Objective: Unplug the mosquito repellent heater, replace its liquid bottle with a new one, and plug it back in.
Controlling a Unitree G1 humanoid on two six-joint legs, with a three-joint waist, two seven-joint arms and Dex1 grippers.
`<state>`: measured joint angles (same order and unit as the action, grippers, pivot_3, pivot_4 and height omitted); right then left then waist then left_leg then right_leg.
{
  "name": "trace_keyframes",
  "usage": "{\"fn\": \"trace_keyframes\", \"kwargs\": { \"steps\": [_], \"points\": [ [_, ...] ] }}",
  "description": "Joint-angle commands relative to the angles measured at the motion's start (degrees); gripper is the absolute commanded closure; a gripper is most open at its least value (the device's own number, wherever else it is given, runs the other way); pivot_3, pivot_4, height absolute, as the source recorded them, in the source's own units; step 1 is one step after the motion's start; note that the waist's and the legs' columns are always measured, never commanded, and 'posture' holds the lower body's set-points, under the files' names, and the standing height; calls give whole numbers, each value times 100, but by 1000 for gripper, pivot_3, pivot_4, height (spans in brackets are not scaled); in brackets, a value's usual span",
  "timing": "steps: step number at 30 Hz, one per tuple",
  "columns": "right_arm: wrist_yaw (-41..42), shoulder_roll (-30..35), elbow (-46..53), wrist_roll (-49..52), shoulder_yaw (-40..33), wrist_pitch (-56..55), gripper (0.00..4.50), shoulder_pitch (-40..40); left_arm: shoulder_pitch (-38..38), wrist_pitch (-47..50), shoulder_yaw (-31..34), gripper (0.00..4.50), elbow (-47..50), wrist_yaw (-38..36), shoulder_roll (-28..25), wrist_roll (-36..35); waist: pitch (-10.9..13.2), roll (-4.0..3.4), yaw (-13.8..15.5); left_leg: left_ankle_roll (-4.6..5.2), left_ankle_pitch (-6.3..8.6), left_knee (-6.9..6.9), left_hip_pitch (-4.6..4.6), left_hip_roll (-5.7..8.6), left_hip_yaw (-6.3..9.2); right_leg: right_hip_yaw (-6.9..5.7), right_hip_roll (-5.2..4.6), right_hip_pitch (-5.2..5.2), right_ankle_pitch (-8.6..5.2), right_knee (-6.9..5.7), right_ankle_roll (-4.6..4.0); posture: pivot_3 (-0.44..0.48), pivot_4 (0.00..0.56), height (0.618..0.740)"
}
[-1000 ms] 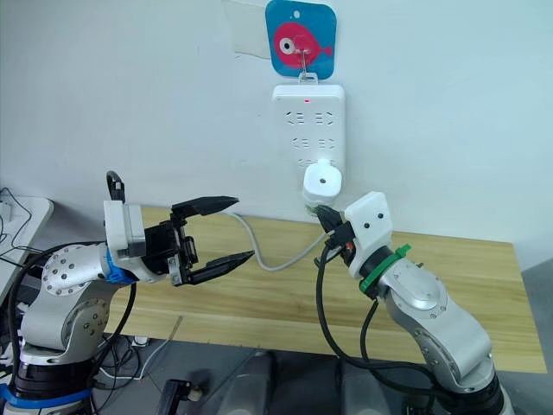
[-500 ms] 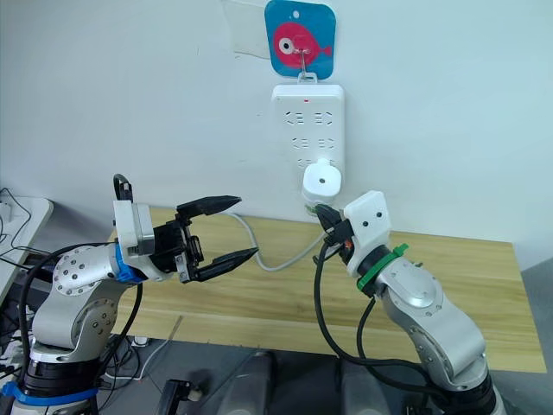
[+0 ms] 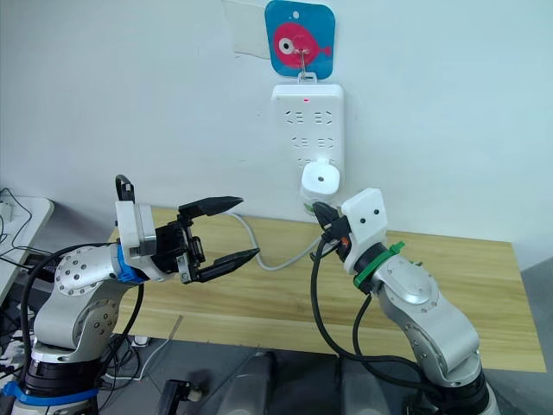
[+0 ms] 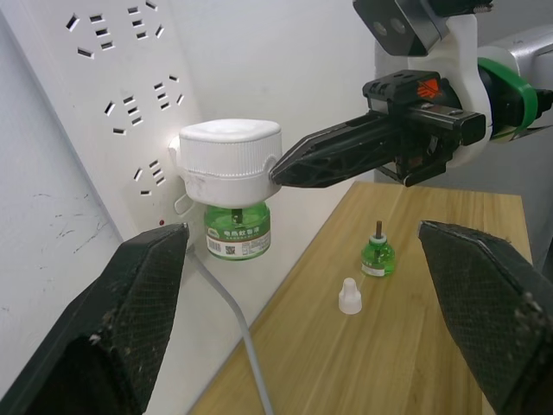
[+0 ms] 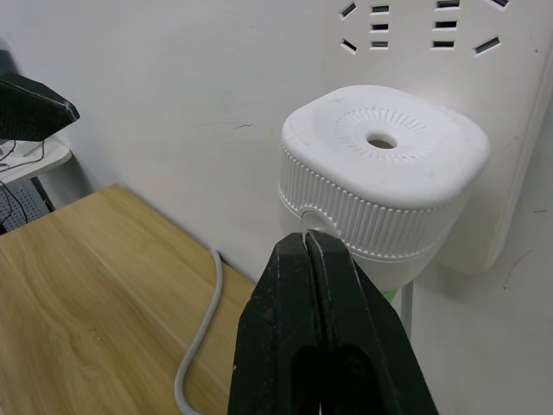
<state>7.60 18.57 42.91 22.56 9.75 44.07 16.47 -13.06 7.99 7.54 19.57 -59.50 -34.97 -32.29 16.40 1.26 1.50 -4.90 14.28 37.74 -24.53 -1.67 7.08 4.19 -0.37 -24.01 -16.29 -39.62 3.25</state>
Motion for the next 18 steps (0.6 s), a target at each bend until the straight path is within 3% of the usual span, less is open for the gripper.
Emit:
{"fn": "trace_keyframes", "kwargs": {
  "steps": [1, 11, 14, 18],
  "points": [
    [274, 228, 602, 168, -162, 76, 4468, -221, -6, -144, 16, 0, 55, -23, -14, 12, 0, 0, 4, 0, 0, 0, 0, 0, 0, 0, 0, 0, 0, 2, 0, 199, 271, 740],
    [1250, 1270, 1436, 1135, -1138, 307, 4468, -787, -67, -400, -31, 0, -196, -183, -37, 97, 1, -1, 0, 2, 1, -3, -2, -1, 3, -4, 1, 3, -1, 11, -1, 186, 272, 740],
    [1620, 1623, 1412, 1449, -1568, 224, 3894, -947, -97, -494, -6, 0, -331, -270, -76, 138, 1, 0, 1, 2, 1, -3, -2, -1, 5, -7, 1, 7, -1, 15, -1, 186, 272, 740],
    [2037, 2018, 1310, 1503, -1929, -46, 2496, -1133, -133, -525, 15, 0, -426, -306, -115, 155, 1, 0, 2, 2, 1, -3, -2, -1, 5, -8, 1, 10, -1, 17, -1, 187, 270, 740]
  ]
}}
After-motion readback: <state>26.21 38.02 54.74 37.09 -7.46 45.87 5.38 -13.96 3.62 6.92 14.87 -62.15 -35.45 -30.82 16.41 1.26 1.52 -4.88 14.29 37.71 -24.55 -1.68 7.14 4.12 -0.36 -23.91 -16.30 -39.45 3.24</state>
